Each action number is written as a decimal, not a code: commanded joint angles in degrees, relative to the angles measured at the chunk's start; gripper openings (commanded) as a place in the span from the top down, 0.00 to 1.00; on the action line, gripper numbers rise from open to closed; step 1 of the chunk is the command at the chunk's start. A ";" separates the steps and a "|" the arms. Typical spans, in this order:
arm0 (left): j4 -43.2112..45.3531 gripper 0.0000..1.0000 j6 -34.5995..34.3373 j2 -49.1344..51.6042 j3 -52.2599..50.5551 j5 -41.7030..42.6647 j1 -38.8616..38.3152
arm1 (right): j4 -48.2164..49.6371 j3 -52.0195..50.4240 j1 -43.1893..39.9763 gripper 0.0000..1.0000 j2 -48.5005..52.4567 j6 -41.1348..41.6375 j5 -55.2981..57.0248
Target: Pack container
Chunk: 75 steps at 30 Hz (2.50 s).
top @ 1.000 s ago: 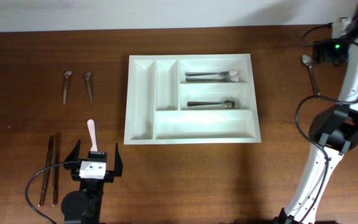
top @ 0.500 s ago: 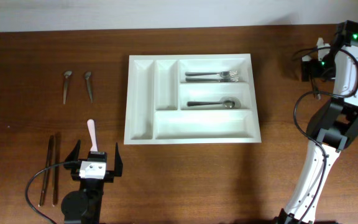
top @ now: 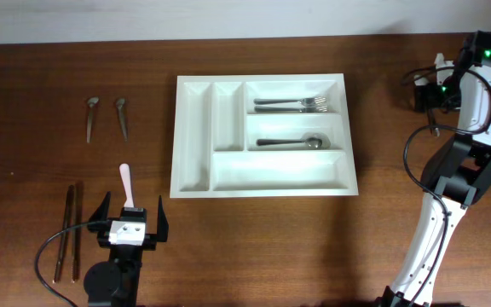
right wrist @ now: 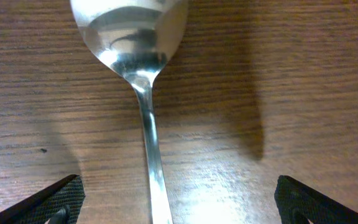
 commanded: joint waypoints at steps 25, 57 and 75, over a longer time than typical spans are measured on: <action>0.15 0.01 0.09 -0.48 -0.44 -0.42 0.28 | 0.52 -0.76 0.13 0.27 3.34 0.55 -5.35; 0.15 0.01 0.09 -0.48 -0.44 -0.42 0.28 | 0.09 0.33 -0.83 0.96 3.04 7.91 -5.33; 0.15 0.01 0.09 -0.48 -0.44 -0.42 0.28 | -20.13 26.75 1.97 0.96 -1.84 36.06 -10.12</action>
